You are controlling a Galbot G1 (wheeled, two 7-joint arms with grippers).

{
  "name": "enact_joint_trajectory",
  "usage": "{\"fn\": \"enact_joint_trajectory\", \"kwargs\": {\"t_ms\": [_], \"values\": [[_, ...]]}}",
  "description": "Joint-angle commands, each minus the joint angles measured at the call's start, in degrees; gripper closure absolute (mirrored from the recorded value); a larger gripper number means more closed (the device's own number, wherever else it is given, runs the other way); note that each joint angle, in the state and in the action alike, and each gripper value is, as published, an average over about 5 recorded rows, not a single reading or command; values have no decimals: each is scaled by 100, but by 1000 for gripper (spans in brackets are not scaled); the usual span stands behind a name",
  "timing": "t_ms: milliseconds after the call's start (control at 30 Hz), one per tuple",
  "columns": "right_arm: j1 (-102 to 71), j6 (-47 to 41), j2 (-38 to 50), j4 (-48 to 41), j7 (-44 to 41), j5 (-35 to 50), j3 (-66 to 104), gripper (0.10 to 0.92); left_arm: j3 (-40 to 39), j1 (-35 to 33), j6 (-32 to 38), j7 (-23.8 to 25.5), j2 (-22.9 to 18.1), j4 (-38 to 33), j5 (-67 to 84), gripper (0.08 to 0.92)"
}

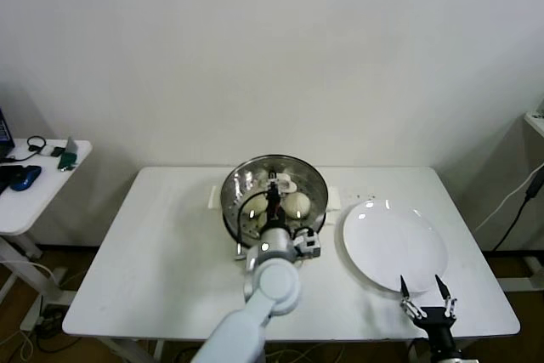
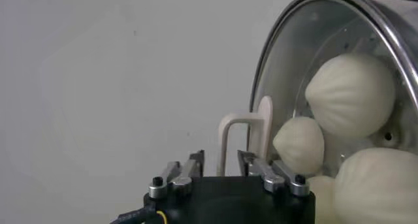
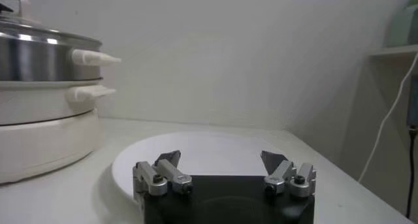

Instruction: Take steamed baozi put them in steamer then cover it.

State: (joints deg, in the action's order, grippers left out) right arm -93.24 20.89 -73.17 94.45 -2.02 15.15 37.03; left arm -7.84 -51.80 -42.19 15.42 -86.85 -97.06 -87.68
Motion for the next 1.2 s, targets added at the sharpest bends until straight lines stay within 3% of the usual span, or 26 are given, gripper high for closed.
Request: {"fn": "enact_joint_trajectory", "kwargs": {"t_ms": [33, 233, 467, 600, 700, 867, 933, 1033, 1200], "values": [[19, -52, 13, 1, 14, 4, 5, 203, -6, -246, -245, 72, 646, -983, 482, 560], [50, -154, 9, 28, 81, 44, -24, 202, 184, -720, -174, -245, 1263, -1987, 1168, 387], [88, -140, 37, 135, 305, 161, -90, 203, 900, -1459, 683, -1561, 2211, -2902, 3406, 202], [127, -188, 42, 268, 371, 197, -120, 203, 1736, -1912, 1667, -2656, 2243, -3010, 5271, 179], [154, -266, 4, 349, 362, 158, -128, 203, 2597, -2281, 2470, -3091, 2033, -3036, 6677, 177], [181, -269, -26, 345, 362, -6, -125, 202, 3746, -2902, 4038, -3004, 1629, -2700, 8788, 177], [195, -250, -12, 307, 350, -8, -133, 203, 4035, -3157, 4476, -2747, 1583, -2385, 9527, 177], [215, -201, 16, 227, 311, 4, -153, 203, 4261, -3461, 5094, -2146, 1617, -1788, 10003, 177], [231, -106, 47, 145, 254, 77, -194, 202, 4158, -3529, 5967, -1708, 1639, -792, 10275, 177]]}}
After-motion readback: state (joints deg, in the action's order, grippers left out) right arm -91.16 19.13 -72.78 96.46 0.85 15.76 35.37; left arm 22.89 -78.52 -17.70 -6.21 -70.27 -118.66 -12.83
